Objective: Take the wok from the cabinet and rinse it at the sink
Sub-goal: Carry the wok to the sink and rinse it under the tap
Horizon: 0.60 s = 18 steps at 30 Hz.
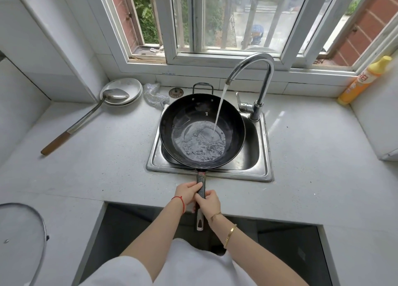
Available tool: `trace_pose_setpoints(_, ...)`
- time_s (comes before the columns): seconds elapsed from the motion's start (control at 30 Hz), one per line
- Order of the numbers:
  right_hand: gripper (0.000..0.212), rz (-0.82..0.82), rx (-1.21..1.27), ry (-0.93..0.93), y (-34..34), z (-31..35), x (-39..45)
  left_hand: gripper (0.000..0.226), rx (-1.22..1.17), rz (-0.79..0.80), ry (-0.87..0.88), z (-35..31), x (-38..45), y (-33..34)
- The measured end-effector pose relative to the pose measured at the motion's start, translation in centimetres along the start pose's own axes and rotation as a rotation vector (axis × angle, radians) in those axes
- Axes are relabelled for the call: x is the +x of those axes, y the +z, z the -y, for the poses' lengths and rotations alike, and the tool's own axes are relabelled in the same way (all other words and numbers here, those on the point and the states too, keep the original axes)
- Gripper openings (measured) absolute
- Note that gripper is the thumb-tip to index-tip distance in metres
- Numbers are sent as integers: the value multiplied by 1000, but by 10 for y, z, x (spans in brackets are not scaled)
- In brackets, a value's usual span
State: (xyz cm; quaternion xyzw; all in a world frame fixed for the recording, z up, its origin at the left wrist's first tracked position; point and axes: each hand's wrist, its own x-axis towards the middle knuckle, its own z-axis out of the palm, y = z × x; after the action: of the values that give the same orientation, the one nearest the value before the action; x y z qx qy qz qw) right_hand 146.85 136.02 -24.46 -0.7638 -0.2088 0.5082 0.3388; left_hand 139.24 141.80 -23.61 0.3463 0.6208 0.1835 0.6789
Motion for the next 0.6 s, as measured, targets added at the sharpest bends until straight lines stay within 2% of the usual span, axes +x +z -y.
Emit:
trace_pose_setpoints(0.13,28,47,-107,-29,-14,2,7,30,-3,-13,-12,-1,-1,1)
trace_pose_setpoints(0.37,18,198,1,24,-45,10,19,28,-42,16,-11,4,2,0)
trace_pose_setpoints(0.5,10,137,31,8,-67,28,34,25,-94,21,-21,8,5,2)
trace_pose_setpoints(0.6,15,90,142,-35,-83,52,46,25,-104,23,-34,6,3,3)
